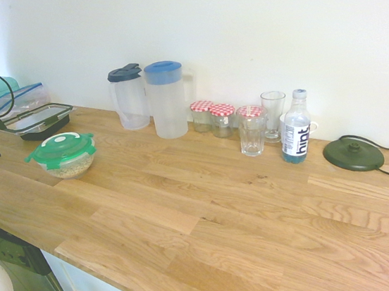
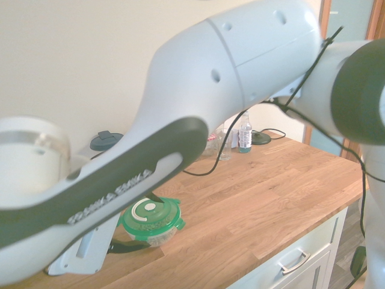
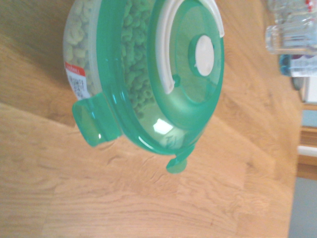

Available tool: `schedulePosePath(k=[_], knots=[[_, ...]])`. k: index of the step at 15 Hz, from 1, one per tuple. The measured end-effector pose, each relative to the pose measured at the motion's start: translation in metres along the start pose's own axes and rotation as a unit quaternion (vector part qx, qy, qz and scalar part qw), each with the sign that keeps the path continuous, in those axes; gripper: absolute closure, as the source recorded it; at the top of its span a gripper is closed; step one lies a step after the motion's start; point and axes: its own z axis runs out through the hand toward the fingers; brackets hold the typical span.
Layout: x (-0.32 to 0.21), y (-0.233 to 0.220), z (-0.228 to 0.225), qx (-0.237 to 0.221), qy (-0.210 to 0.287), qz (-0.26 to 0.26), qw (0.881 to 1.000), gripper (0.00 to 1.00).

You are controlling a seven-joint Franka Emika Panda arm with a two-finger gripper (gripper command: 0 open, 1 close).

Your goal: Cover the lid of food container

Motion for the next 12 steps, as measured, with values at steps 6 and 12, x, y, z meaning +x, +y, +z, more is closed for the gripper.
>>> schedulePosePath(k=[6, 12], knots=[[0.121, 0.079, 0.075, 0.144, -0.094, -0.042, 0.984, 0.00], [0.200, 0.207, 0.225, 0.285, -0.216, -0.031, 0.933, 0.00]])
